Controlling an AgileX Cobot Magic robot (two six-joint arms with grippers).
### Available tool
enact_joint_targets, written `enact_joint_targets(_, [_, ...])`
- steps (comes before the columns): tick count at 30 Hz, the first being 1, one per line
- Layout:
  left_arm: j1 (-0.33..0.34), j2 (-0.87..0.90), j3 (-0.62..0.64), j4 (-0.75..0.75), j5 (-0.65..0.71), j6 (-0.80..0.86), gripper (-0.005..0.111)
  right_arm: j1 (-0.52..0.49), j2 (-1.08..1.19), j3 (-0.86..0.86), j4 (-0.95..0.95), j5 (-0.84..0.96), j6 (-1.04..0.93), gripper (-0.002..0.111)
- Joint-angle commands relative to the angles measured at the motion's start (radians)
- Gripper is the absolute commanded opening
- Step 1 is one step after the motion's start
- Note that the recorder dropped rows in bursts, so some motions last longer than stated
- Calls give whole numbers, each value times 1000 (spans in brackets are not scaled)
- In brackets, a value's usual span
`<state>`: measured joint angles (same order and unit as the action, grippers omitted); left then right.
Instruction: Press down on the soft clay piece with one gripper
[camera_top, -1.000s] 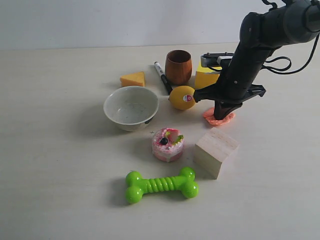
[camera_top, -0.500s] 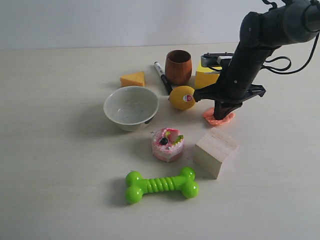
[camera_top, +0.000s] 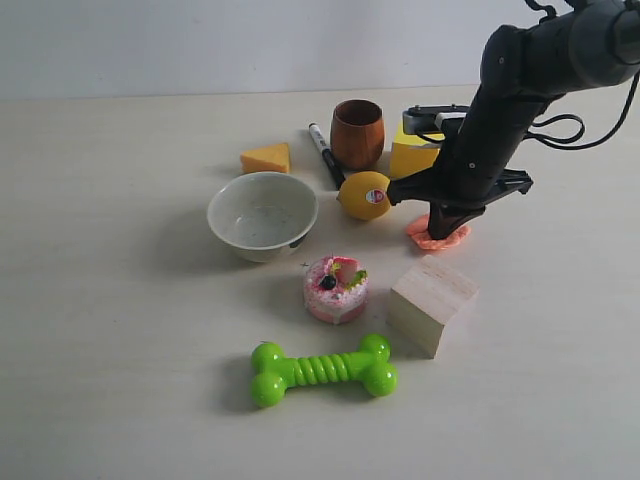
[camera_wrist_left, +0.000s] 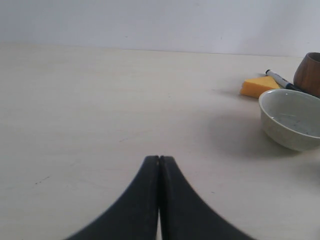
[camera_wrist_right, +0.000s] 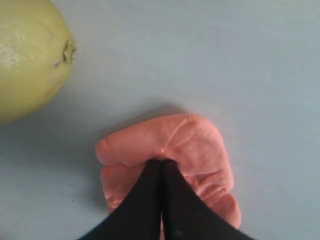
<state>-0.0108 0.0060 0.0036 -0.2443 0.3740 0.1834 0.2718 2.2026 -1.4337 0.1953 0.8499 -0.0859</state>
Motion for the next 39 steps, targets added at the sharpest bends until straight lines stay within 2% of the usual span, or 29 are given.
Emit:
enact_joint_targets(1, [4,-6,-4,-2,-9,-1,0,8,23,39,-28,-26,3,0])
enact_joint_targets(22, [4,-6,-4,-2,-9,-1,0,8,-123,39,-12,-44,1,0])
enact_joint_targets(39, [4,-6,-4,-2,-9,-1,0,8,-75,39,-22,-66,1,0])
